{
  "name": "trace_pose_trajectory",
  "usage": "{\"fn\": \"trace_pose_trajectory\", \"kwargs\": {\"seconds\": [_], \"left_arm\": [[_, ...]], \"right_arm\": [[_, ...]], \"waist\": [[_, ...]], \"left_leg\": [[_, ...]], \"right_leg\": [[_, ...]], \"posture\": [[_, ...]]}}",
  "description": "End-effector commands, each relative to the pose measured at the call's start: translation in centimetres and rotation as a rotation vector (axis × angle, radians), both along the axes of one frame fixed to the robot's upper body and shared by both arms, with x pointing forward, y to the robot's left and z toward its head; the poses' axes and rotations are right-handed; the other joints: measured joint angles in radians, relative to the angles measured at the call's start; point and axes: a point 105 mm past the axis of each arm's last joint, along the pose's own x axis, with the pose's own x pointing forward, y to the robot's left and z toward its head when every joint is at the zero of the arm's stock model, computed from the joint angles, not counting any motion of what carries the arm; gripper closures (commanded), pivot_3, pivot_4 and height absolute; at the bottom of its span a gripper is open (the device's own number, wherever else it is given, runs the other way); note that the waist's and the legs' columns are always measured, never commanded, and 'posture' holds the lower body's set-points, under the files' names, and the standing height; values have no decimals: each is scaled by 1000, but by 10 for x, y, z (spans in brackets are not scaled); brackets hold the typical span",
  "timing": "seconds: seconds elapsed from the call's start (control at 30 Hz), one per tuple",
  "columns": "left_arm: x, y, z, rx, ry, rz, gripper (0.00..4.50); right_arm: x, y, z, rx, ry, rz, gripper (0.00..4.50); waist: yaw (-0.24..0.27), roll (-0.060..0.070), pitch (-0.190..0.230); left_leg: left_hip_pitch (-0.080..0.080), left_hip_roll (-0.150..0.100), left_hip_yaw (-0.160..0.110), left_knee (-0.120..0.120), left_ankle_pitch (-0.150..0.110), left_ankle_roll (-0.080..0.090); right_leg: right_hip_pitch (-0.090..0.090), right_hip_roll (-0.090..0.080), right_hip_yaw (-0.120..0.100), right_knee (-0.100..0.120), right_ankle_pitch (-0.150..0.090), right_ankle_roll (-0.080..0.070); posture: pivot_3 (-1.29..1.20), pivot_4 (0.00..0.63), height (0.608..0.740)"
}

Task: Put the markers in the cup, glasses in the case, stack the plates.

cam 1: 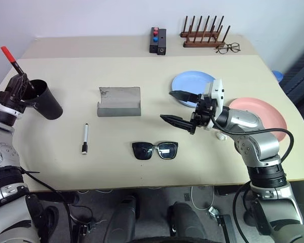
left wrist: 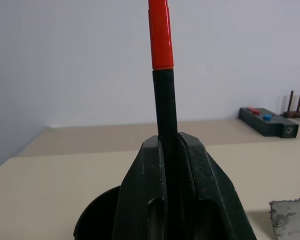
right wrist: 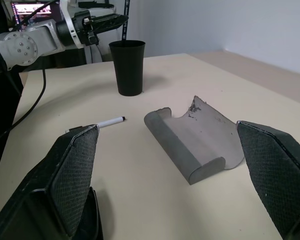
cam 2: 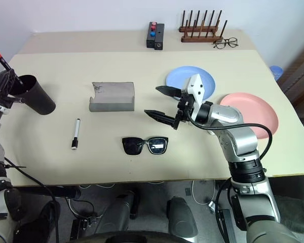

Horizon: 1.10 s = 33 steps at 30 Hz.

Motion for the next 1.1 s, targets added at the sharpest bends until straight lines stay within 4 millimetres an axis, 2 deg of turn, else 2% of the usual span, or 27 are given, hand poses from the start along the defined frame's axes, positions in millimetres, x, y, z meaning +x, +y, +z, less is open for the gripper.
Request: {"fn": "trace_pose_trajectory", "kwargs": {"seconds": [0.03,0.2,0.33,0.37,0.5,0.53,0.73,0.87,0.93,1.03,1.1], "left_arm": [[-6,5,9,22,-38,31,4466],[-6,5,5,17,-36,29,4466],[-6,5,5,8,-40,29,2907],[-6,5,5,9,-41,28,2288],[-7,4,8,17,-53,29,272],[-7,4,8,19,-54,30,61],[-9,-6,12,31,-49,-9,61],[-13,-43,19,-22,45,-210,61],[-20,-72,20,-11,147,-331,61],[-27,-105,0,41,383,-379,61],[-28,-113,-7,16,471,-332,61]], "right_arm": [[-4,0,9,-10,-55,9,0],[-4,-1,7,-20,-57,6,0],[-4,-1,7,-24,-59,2,0],[-4,-1,7,-25,-60,2,0],[-3,-1,5,-27,-59,1,0],[-3,-1,5,-28,-59,2,0],[-4,-1,5,-30,-59,2,0],[-2,-6,3,-37,-50,-9,0],[-1,-10,2,-42,-49,-15,0],[1,-19,3,-53,-42,-11,0],[-1,-24,1,-71,-32,6,0]], "waist": [[0,0,0],[0,0,0],[0,0,0],[0,0,0],[0,0,0],[0,0,0],[0,0,0],[-1,0,0],[-1,0,0],[-1,0,0],[0,1,0]], "left_leg": [[0,0,0,0,0,0],[0,0,0,0,0,0],[0,0,0,0,0,0],[0,0,0,0,0,0],[0,0,0,0,0,0],[0,0,0,0,0,0],[0,0,0,0,0,0],[0,0,0,0,0,0],[0,0,0,0,0,0],[0,0,-1,0,0,0],[1,0,-1,0,0,0]], "right_leg": [[0,0,0,0,0,0],[0,0,0,0,0,0],[0,0,0,0,0,0],[0,0,0,0,0,0],[0,0,0,0,0,0],[0,0,0,0,0,0],[0,0,0,0,0,0],[0,0,0,0,0,0],[0,-1,1,0,0,0],[0,-1,1,0,0,0],[1,-1,2,0,0,0]], "posture": [[0,150,735],[0,150,735],[0,150,735],[0,150,735],[0,150,735],[0,150,735],[0,150,735],[0,150,735],[0,150,735],[0,150,735],[0,150,735]]}}
